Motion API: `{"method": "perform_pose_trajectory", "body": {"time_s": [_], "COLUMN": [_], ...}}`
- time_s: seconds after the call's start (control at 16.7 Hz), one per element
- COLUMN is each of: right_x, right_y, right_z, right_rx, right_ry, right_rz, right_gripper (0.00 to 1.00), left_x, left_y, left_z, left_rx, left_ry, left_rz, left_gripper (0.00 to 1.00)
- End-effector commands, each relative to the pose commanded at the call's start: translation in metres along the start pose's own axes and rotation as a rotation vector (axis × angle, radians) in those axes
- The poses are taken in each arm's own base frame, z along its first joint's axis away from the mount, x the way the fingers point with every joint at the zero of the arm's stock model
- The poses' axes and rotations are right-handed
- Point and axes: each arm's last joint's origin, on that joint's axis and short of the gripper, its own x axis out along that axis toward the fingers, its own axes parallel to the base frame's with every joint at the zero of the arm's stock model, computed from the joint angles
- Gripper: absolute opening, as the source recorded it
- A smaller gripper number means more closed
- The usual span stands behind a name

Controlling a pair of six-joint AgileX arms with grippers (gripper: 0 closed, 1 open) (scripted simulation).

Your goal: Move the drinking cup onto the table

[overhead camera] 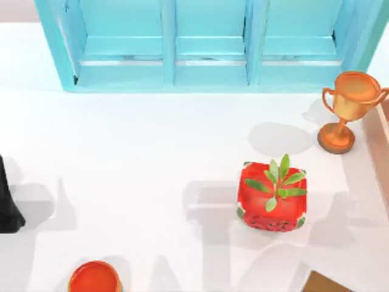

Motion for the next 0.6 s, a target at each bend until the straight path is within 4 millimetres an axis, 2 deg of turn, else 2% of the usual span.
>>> {"method": "perform_pose_trajectory", "body": {"time_s": [0.24,0.36,0.6], "right_x": [0.047,0.064,0.069], "right_y": [-0.001,0.0,0.0], "right_z": [0.002,-0.001,-0.002], "right_rx": [-0.001,0.0,0.0], "right_ry": [-0.018,-0.01,-0.006], "right_rz": [-0.008,-0.004,-0.003], "right_gripper": [1.0,1.0,1.0], "left_x": [0.0,0.0,0.0], "left_y": [0.0,0.0,0.0], "left_z": [0.0,0.0,0.0], "left_rx": [0.0,0.0,0.0], "left_ry": [0.0,0.0,0.0], "left_rz": [0.0,0.0,0.0], "left_gripper": [1.0,1.0,1.0]}}
